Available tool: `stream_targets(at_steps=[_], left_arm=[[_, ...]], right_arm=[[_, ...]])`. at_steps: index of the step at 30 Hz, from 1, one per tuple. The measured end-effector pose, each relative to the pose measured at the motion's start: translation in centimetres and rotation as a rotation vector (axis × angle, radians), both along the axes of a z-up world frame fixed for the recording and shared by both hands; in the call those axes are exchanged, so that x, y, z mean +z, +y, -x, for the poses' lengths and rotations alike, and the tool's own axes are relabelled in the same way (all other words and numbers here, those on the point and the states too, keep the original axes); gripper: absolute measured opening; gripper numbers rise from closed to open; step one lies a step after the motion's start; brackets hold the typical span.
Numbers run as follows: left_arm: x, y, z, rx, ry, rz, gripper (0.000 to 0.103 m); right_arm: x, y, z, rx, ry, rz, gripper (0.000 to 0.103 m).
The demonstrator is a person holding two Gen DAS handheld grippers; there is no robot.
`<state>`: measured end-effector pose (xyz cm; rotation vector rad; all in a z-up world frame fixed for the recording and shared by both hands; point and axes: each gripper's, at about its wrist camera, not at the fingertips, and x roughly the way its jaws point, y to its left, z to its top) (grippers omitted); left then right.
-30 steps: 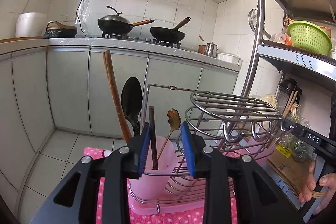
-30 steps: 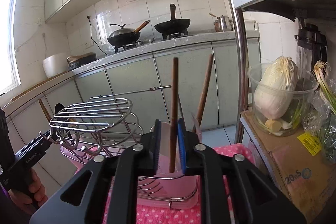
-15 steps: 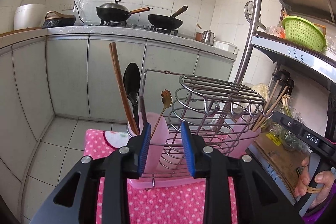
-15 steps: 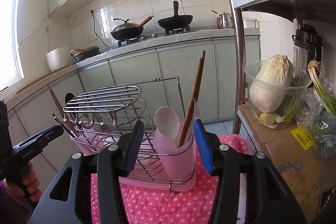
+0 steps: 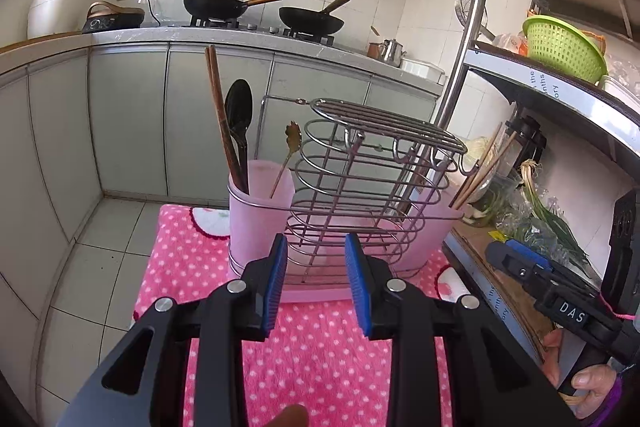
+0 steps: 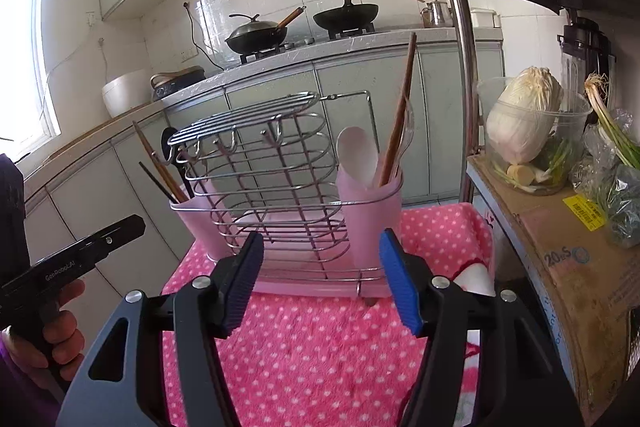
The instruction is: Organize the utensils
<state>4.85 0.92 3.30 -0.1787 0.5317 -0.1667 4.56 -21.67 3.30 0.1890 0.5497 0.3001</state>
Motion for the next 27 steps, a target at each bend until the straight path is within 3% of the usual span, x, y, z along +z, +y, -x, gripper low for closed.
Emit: stream_targets(at_steps=[6, 27], left_arm=[[-0.5, -1.3, 1.7, -0.015, 0.015, -0.016, 0.029], [-1.4, -2.9, 4.1, -0.002, 0.060, -0.053, 0.029]], right_arm=[[-0.9, 0.8, 1.3, 0.008, 0.040, 0.011, 0.063], [-0.6, 2.3, 4.0, 0.012, 0.022, 0.067, 0.063]])
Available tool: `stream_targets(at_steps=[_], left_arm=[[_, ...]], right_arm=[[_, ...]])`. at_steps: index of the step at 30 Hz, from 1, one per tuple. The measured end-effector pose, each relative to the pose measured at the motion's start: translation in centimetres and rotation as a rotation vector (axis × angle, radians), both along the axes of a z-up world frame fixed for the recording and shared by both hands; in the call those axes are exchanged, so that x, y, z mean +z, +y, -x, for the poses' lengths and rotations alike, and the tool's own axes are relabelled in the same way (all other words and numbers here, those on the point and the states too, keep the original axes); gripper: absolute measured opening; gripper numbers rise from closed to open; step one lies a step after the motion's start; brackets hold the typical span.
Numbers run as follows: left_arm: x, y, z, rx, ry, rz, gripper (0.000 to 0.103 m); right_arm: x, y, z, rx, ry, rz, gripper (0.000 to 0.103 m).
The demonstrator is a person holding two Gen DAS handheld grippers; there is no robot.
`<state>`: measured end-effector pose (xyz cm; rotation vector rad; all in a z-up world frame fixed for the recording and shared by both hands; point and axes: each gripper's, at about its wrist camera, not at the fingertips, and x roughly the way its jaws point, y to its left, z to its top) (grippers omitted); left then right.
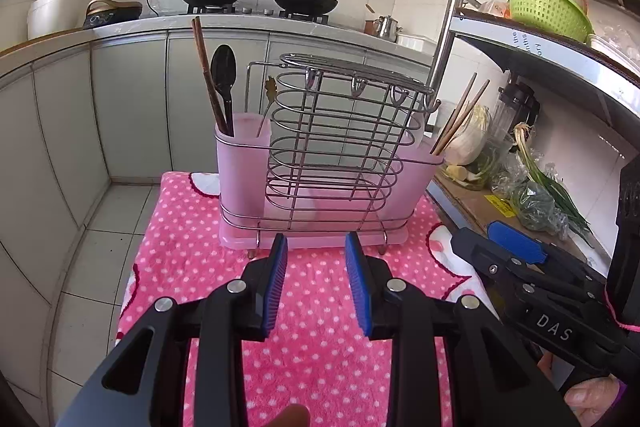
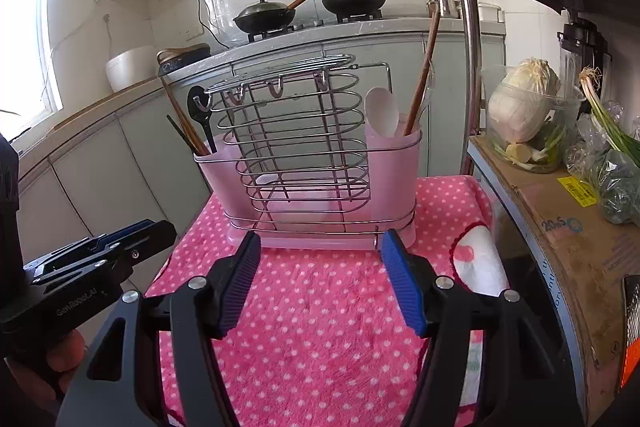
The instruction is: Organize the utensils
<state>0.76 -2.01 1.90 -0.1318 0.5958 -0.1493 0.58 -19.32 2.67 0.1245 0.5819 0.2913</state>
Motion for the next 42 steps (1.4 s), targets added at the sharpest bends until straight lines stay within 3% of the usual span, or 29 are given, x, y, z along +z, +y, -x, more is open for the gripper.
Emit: stream_targets(at_steps=[42], left_arm=[[0.19, 0.20, 0.34, 0.004, -0.005, -0.009, 0.029]], right_arm=[[-0.45, 0.98, -0.14, 0.017, 0.018, 0.027, 0.063]])
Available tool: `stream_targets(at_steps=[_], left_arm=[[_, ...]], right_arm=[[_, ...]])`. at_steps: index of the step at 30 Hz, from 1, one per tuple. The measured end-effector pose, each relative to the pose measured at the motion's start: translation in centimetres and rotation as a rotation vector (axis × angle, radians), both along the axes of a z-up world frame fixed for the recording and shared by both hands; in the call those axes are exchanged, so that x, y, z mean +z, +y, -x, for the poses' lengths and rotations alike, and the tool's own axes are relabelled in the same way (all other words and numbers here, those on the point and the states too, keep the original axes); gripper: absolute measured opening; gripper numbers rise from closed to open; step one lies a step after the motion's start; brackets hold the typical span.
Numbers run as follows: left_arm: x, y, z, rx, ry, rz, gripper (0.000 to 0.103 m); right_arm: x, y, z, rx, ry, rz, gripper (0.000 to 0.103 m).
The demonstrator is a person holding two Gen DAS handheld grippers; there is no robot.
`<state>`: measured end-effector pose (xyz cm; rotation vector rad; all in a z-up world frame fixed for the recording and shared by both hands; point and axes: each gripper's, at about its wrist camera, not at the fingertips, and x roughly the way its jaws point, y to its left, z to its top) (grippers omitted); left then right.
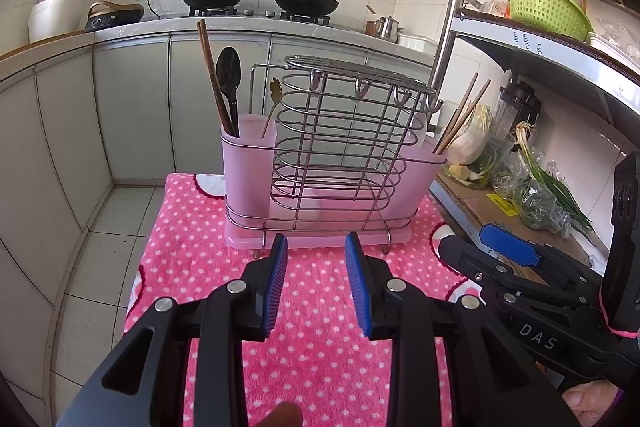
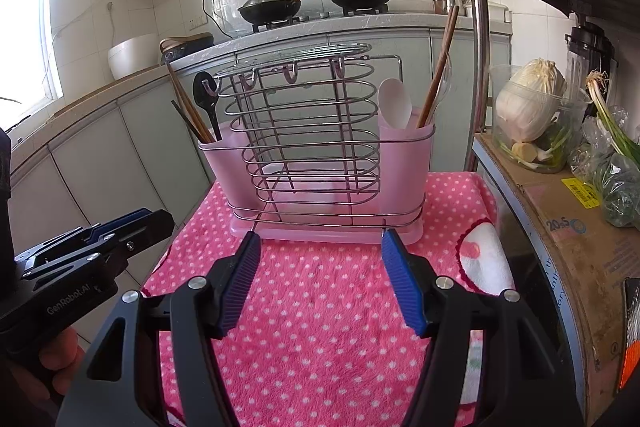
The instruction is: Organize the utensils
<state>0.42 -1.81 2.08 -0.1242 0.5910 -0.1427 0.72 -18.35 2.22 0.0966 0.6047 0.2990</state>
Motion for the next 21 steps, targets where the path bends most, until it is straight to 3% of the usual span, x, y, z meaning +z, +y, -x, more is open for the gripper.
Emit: stream_targets(at_steps=[21], left_arm=[[-0.25, 0.09, -0.04, 0.022, 0.000, -0.011, 0.029]], right_arm=[[-0.50, -0.17, -0.29, -0.001, 0.006, -0.001, 0.063]])
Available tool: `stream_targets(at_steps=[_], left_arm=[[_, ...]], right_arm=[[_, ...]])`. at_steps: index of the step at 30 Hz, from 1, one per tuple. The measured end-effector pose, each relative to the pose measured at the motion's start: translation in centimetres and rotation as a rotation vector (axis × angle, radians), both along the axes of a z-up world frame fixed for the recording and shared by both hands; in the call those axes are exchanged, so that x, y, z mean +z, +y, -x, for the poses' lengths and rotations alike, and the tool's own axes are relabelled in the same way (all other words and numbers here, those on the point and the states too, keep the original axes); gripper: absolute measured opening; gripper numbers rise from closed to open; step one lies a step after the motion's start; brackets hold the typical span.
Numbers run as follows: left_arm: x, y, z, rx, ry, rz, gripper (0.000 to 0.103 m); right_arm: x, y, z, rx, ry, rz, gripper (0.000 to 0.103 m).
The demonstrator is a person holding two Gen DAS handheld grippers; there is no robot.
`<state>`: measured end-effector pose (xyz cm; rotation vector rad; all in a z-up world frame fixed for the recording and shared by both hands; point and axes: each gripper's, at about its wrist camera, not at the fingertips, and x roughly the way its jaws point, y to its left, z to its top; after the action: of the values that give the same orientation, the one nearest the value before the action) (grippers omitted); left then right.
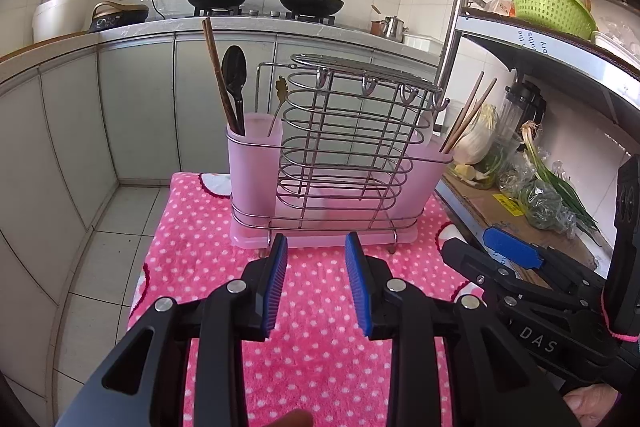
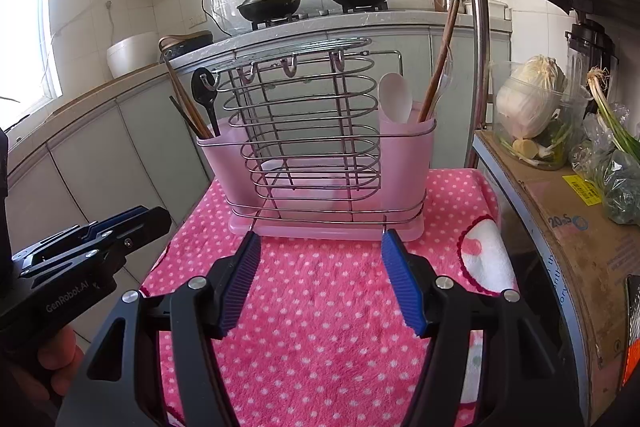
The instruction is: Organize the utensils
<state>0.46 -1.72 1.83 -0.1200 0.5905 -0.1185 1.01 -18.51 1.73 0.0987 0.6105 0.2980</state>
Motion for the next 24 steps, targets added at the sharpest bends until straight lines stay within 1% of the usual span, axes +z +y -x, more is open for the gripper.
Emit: stream_targets(at_steps=[24], left_arm=[[0.01, -0.13, 0.21, -0.005, -0.005, -0.006, 0.029]], right_arm=[[-0.02, -0.09, 0.03, 0.003, -0.001, -0.003, 0.063]])
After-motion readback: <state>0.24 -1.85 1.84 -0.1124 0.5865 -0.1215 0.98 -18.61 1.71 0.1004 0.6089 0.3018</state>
